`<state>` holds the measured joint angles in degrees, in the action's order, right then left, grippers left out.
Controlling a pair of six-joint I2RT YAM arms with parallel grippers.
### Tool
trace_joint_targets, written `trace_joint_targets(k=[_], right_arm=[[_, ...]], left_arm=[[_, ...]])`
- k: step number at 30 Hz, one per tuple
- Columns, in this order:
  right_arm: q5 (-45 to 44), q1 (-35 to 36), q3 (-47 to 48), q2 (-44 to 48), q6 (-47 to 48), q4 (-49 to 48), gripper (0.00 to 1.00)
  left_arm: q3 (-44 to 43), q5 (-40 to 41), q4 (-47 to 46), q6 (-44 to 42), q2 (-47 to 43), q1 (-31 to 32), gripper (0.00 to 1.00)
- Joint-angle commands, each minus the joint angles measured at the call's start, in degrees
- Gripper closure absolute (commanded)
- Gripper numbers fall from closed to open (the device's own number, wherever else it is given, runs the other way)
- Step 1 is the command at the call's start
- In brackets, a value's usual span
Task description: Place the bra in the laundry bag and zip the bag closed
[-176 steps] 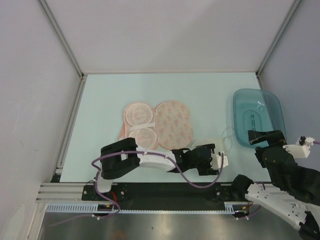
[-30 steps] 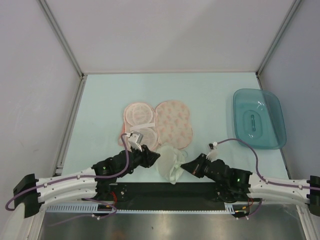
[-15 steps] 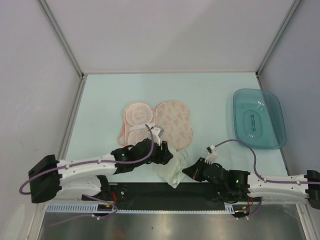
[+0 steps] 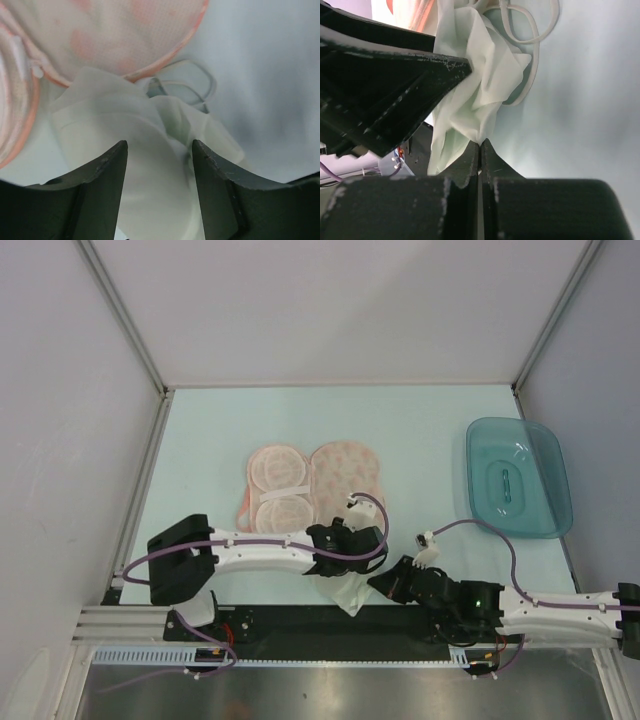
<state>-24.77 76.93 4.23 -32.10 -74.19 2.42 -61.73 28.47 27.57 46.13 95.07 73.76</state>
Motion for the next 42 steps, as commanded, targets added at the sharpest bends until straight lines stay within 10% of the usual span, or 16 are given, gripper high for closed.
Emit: trace_joint_targets(k=[1, 14, 21, 38, 42], right_arm=[[-2.9, 0.7, 1.7, 0.8, -1.0, 1.1, 1.0], [-3.3, 1.1, 1.5, 1.7, -1.9, 2.8, 1.0], [-3.8, 1.4, 2.4, 2.1, -1.5, 3.9, 1.0], [19.4, 3.1, 15.3, -15.7, 17.6, -17.5, 1.0], [33.0, 4.2, 18.6, -27.8, 22.2, -24.2, 0.79]], left_arm=[[-1.9, 4.9, 5.2, 2.9, 0.2, 0.1, 0.41], [3.3, 7.6, 5.0, 4.8, -6.4, 0.2, 0.81], [14.7, 8.8, 2.6, 7.7, -28.9, 0.2, 1.0], [26.6, 15.1, -5.3, -5.3, -76.0, 0.2, 1.0], [27.8, 9.1, -15.4, -13.3, -78.5, 0.2, 1.0]])
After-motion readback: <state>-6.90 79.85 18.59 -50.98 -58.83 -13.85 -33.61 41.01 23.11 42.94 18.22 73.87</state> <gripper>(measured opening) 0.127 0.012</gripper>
